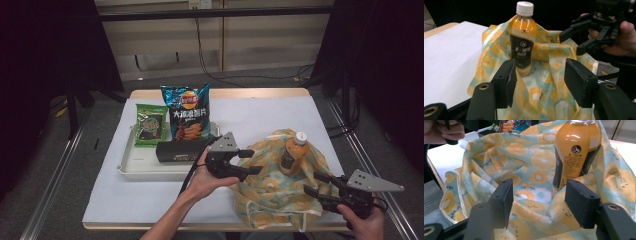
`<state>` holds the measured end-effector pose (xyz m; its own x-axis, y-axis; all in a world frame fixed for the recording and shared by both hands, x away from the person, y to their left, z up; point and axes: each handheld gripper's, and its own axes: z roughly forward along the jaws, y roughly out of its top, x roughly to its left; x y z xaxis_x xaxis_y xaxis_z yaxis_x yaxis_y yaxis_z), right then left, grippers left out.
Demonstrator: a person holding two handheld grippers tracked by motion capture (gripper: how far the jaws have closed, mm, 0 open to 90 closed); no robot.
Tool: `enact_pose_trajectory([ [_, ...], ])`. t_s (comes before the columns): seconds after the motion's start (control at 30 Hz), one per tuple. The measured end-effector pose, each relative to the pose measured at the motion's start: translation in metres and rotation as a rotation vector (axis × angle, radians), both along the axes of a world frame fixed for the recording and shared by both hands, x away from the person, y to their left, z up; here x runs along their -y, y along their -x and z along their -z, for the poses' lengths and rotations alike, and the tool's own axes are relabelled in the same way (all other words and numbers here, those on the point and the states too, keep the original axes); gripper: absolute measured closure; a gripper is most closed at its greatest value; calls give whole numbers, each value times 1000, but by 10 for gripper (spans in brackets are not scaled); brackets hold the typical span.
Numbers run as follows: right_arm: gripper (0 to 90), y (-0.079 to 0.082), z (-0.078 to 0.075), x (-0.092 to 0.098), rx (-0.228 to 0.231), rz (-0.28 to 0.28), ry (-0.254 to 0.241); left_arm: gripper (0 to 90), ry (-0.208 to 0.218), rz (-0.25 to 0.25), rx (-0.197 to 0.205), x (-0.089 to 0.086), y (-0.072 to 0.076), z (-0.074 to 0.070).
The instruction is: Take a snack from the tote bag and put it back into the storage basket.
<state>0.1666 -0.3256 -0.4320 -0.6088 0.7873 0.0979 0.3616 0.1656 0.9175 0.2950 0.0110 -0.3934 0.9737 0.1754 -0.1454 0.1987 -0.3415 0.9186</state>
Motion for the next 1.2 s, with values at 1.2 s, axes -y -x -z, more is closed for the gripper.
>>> enact_pose_trajectory([
  [1.2, 281, 2, 4, 0, -20, -41, 1, 350, -20, 60, -11, 80, -41, 13],
])
